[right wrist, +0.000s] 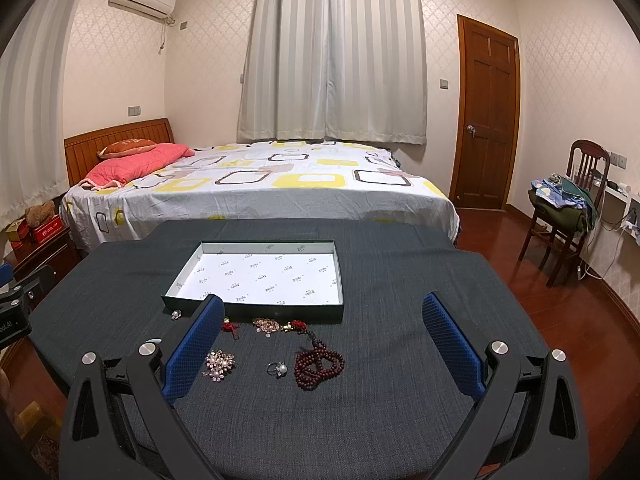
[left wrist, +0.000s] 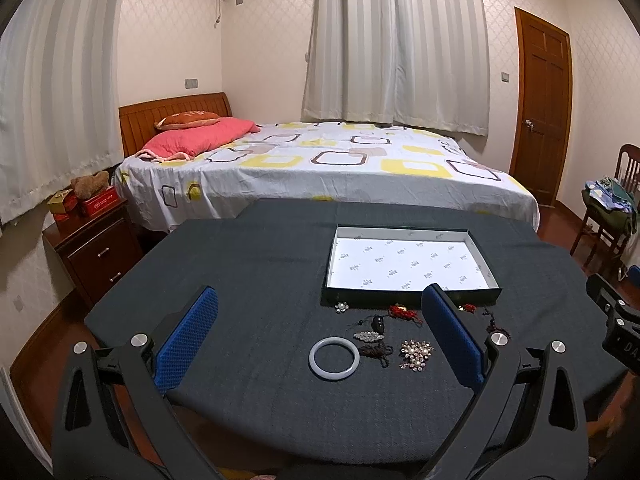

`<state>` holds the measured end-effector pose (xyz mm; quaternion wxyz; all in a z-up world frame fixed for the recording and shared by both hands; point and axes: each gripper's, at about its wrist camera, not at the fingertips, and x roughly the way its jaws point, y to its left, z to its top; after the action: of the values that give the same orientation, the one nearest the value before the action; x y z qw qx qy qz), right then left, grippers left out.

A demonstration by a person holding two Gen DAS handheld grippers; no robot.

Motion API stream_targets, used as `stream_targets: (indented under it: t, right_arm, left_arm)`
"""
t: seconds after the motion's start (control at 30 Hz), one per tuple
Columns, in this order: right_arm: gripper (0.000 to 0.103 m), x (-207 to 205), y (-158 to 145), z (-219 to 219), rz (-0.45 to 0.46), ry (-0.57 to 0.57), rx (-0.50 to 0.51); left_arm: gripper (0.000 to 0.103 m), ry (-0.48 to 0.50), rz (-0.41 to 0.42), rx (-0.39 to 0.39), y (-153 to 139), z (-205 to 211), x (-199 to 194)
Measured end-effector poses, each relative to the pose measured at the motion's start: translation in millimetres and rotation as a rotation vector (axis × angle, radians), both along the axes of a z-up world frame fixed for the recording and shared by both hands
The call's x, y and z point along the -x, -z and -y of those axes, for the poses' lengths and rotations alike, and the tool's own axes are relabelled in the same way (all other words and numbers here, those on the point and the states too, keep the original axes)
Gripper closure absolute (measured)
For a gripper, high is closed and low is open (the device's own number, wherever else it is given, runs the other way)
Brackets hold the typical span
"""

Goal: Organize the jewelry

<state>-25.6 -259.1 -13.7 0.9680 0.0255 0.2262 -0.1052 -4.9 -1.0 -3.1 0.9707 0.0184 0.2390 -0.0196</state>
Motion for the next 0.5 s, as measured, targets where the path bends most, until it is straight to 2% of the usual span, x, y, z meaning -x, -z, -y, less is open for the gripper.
stream_targets:
  t: [0.5]
  right_arm:
    - [0.007,0.1,0.6,-0.1,-0.001,0.0,0.0]
  left_arm:
    - [0.004,0.002,-0.007,0.007,2.4,1.1,0.5]
